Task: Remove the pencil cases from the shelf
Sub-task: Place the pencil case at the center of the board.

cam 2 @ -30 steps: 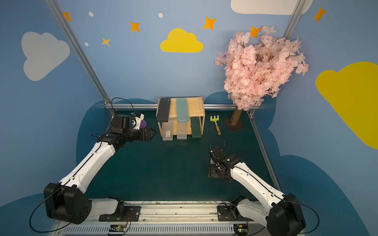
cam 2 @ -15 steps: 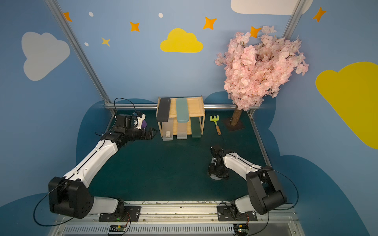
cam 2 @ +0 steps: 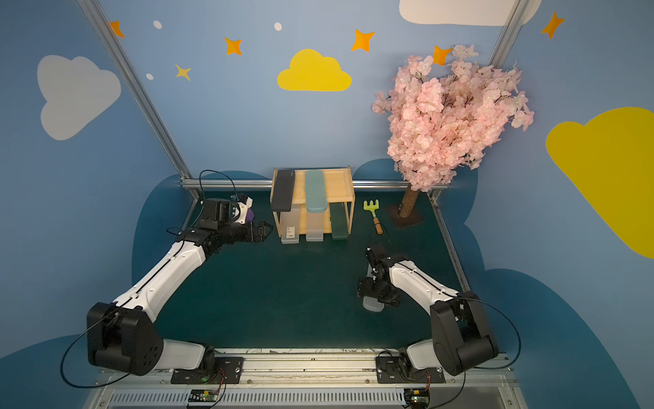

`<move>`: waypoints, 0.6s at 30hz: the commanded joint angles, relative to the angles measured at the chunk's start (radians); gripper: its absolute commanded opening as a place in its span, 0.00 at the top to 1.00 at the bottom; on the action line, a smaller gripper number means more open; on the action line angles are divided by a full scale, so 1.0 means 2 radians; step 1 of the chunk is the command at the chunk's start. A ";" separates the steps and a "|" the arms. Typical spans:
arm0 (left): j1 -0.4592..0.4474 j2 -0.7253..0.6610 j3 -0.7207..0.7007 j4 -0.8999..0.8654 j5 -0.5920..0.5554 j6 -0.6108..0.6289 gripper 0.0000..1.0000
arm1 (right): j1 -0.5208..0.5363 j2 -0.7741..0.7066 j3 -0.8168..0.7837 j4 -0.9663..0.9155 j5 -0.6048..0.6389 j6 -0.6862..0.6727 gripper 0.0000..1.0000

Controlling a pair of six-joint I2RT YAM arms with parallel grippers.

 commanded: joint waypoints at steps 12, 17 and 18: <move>-0.001 0.005 -0.002 0.005 -0.003 0.007 0.00 | -0.037 0.133 0.107 -0.018 0.021 -0.053 0.02; -0.001 0.007 -0.001 0.006 -0.004 0.008 0.00 | -0.037 0.149 0.121 -0.020 0.027 -0.052 0.02; -0.001 0.007 -0.001 0.007 -0.005 0.008 0.00 | -0.037 0.153 0.122 -0.020 0.028 -0.053 0.02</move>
